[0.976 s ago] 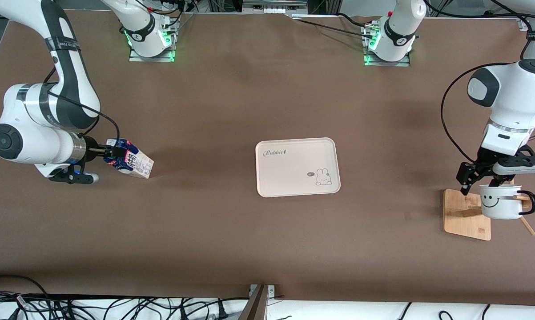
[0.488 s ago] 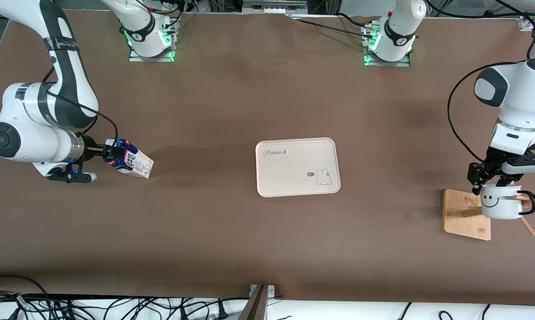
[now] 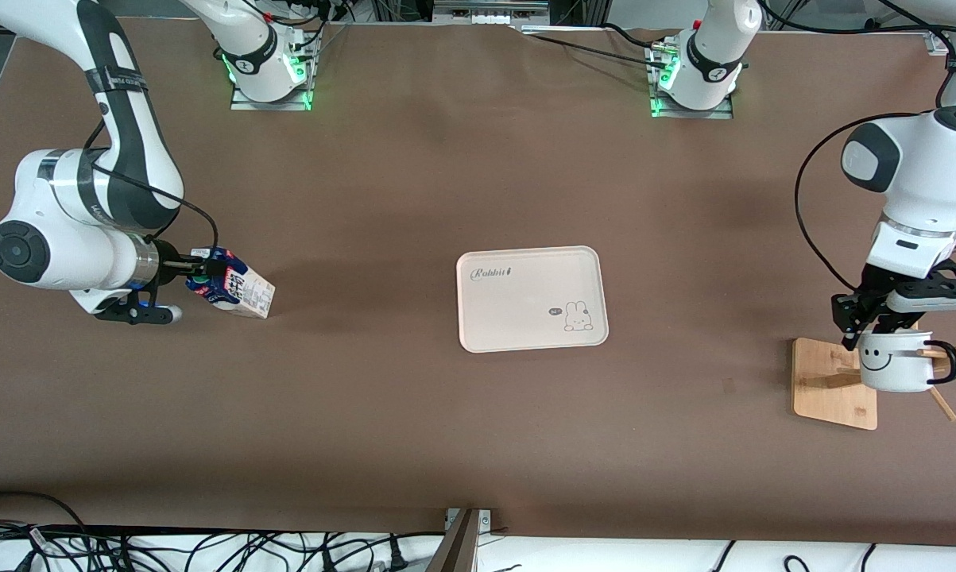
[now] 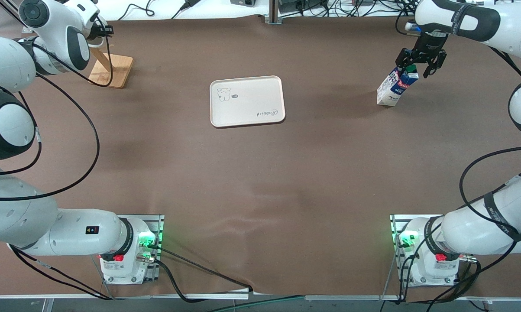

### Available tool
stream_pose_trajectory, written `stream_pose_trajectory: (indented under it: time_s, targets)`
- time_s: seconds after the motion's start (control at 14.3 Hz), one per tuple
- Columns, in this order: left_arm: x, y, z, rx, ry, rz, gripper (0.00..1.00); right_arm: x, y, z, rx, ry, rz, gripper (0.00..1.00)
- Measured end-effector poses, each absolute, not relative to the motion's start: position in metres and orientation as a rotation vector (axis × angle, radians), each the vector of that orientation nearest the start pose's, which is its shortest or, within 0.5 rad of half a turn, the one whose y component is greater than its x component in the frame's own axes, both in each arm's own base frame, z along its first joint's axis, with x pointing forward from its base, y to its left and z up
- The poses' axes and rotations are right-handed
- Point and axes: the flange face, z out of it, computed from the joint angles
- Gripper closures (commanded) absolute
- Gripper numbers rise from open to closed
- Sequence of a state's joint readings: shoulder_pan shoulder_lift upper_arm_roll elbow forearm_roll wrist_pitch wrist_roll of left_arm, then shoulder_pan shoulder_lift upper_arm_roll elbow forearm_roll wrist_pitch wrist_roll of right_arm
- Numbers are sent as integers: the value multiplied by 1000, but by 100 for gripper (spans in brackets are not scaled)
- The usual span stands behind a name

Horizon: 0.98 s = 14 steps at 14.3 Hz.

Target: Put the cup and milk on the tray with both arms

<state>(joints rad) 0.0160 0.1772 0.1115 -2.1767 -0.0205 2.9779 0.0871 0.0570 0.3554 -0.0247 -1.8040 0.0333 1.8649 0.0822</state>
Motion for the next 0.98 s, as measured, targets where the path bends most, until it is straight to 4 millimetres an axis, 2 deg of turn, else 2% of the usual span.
stream_pose_trajectory:
  time_s: [0.14,0.21,0.28,0.42,0.56,0.63,0.98]
  targets:
    - [597,75,380,-2920,-72,-935,71,605,30,328,-3100,92,462,43]
    - [597,75,381,-2919,-71,-937,74,605,34,328,-3099,86,462,60]
    - [597,75,382,-2918,-69,-939,74,605,37,328,-3099,84,462,65]
    - [598,75,382,-2916,-64,-941,78,604,41,329,-3100,105,461,65]
    - [598,75,382,-2915,-61,-941,87,604,41,329,-3101,125,459,65]
    - [598,76,383,-2913,-61,-943,100,604,41,329,-3101,131,459,65]
    - [598,81,385,-2904,-73,-953,100,605,41,331,-3102,139,455,65]
